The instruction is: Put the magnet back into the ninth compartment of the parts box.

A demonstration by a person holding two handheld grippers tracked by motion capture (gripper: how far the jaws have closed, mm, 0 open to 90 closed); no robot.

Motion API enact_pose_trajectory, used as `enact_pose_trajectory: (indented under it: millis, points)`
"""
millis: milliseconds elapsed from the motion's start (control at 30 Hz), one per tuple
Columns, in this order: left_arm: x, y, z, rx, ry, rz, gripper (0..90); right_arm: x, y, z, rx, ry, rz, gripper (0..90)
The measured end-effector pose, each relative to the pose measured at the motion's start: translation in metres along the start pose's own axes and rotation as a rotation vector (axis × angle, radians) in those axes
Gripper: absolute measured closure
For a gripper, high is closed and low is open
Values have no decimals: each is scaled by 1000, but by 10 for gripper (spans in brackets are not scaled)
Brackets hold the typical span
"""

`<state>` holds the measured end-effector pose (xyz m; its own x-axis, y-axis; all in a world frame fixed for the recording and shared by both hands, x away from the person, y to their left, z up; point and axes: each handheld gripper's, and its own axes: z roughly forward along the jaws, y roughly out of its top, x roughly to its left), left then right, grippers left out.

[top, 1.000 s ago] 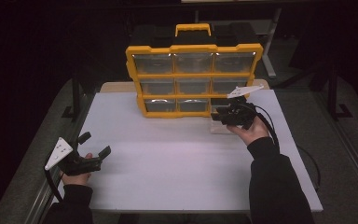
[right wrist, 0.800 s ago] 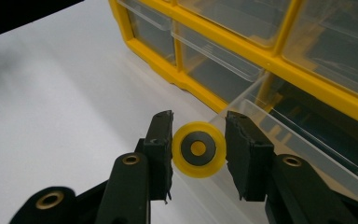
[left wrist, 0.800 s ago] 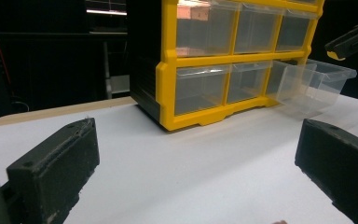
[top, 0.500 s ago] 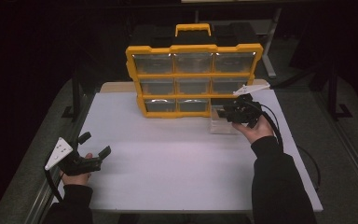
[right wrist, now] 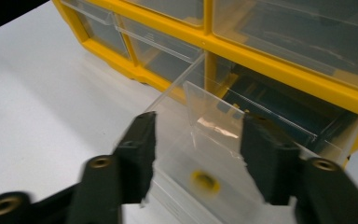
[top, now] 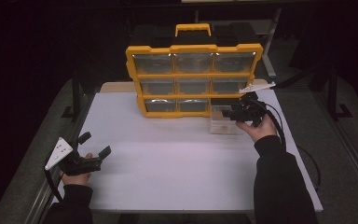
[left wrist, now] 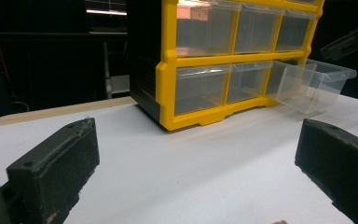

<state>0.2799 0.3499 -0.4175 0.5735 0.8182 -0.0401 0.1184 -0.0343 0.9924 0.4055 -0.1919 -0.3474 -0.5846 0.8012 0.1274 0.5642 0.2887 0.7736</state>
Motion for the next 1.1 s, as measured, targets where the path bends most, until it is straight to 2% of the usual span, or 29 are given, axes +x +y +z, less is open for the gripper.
enact_pose_trajectory:
  millis: [133, 300, 433, 500, 533, 733, 1100]
  points:
    - [0, 0, 0, 0, 0, 0, 0, -1, -1, -1, -4, -1, 13, 351]
    - [0, 0, 0, 1, 0, 0, 0, -2, -3, -2, -13, -7, 18, 171]
    - [0, 0, 0, 0, 0, 0, 0, -4, -5, -3, -12, -8, 29, 100]
    - [0, 0, 0, 0, 0, -1, 0, -4, -7, -4, -10, -11, 35, 16]
    - [0, 0, 0, 0, 0, 0, 0, -5, -7, -4, -10, -15, 33, 2]
    - [0, 0, 0, 0, 0, 0, 0, -3, -11, -8, -27, -39, 31, 0]
    - [0, 0, 0, 1, -1, -1, 0, 1, -23, -16, -50, -31, 9, 0]
